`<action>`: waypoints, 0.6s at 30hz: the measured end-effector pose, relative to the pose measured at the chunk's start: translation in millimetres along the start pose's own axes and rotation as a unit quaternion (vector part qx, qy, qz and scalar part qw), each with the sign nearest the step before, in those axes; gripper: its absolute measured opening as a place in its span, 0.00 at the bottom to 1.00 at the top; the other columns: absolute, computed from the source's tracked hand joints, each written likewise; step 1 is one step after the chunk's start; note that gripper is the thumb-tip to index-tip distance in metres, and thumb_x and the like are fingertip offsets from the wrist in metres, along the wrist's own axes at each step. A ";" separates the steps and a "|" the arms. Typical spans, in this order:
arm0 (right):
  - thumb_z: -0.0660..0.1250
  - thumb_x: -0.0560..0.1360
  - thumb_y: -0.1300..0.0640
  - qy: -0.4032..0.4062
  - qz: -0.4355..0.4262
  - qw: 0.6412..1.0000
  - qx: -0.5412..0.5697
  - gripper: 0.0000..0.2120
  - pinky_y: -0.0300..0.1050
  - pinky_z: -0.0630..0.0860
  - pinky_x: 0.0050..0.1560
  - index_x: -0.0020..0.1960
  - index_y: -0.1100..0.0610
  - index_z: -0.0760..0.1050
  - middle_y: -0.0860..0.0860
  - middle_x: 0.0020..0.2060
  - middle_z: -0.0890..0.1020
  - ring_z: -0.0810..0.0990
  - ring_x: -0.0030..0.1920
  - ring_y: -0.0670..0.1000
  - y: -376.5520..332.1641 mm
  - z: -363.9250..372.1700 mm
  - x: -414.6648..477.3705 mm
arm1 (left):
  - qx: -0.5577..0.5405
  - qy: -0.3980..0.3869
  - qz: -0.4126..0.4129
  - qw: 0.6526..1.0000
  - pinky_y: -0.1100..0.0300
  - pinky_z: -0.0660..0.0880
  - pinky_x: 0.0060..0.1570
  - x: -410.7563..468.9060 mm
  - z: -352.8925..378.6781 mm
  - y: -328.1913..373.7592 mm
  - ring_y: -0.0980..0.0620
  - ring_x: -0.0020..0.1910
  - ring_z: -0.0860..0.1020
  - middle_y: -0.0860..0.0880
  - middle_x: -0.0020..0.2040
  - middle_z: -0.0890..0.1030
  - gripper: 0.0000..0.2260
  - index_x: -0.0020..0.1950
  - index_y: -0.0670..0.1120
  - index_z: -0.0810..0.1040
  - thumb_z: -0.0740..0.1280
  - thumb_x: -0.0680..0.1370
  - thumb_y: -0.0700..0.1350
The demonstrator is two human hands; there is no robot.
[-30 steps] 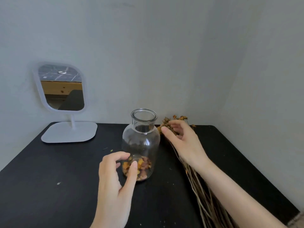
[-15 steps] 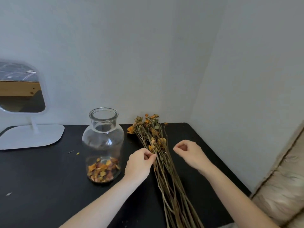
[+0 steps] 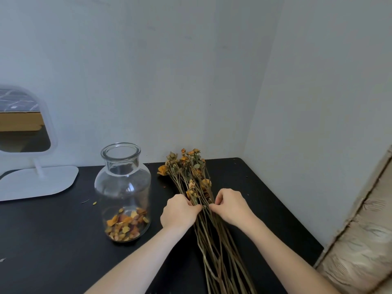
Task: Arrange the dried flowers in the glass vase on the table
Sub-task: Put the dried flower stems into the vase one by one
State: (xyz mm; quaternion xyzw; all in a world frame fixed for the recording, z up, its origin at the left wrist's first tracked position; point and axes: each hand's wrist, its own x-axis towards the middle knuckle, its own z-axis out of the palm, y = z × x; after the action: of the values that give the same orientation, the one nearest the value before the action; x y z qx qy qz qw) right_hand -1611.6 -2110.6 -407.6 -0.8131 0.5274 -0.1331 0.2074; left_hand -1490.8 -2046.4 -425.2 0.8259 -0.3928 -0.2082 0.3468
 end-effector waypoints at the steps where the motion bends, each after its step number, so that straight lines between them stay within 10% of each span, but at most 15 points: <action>1: 0.68 0.73 0.51 0.003 -0.001 1.000 -0.001 0.06 0.43 0.76 0.41 0.42 0.52 0.73 0.48 0.39 0.78 0.78 0.40 0.48 -0.3 -0.5 0.0 | -0.003 -0.002 -0.005 1.000 0.60 0.71 0.37 0.5 -0.4 0.4 0.53 0.35 0.77 0.52 0.33 0.77 0.12 0.35 0.47 0.77 0.70 0.71 0.54; 18: 0.65 0.76 0.52 0.013 -0.006 0.995 0.103 0.04 0.31 0.66 0.34 0.47 0.52 0.74 0.44 0.35 0.76 0.75 0.37 0.40 3.6 -32.6 -7.1 | -0.163 -0.037 0.034 0.985 0.62 0.67 0.39 4.6 -11.3 10.7 0.60 0.34 0.71 0.55 0.34 0.74 0.11 0.34 0.48 0.76 0.66 0.76 0.47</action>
State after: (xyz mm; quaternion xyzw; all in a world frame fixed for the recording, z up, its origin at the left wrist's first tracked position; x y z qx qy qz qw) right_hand -1631.6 -2111.8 -380.7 -0.7887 0.5087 -0.1985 0.2824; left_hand -1486.5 -2050.2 -410.1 0.7364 -0.3937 -0.2879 0.4688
